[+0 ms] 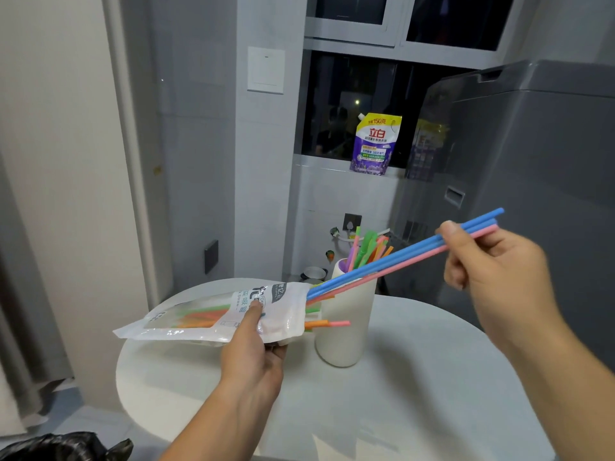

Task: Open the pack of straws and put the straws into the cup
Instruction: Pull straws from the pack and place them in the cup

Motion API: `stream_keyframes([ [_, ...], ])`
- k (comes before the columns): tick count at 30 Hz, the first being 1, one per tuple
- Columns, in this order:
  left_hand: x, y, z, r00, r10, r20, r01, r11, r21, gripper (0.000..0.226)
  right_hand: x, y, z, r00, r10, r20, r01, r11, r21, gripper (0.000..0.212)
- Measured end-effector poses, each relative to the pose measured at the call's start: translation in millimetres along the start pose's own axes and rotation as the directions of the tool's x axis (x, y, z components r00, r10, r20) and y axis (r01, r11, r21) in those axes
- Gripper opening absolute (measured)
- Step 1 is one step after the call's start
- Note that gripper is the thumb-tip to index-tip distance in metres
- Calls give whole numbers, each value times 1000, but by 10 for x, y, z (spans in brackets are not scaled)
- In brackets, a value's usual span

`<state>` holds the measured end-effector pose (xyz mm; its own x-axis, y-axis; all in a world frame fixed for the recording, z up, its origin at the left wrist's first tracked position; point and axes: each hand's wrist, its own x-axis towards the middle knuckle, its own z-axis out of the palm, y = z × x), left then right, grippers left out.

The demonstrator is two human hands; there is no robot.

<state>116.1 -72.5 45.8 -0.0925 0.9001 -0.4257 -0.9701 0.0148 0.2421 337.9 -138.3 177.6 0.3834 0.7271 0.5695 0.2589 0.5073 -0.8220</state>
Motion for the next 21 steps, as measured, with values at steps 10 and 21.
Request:
stream_keyframes([
  [10,69,-6,3,999,-31,-17,29,995,-99,46,377,-232,-281,1000,-3,1,3,998,-58,31],
  [21,42,-36,-5,998,-54,-25,49,987,-155,46,554,-468,-319,994,-88,-71,72,977,-200,28],
])
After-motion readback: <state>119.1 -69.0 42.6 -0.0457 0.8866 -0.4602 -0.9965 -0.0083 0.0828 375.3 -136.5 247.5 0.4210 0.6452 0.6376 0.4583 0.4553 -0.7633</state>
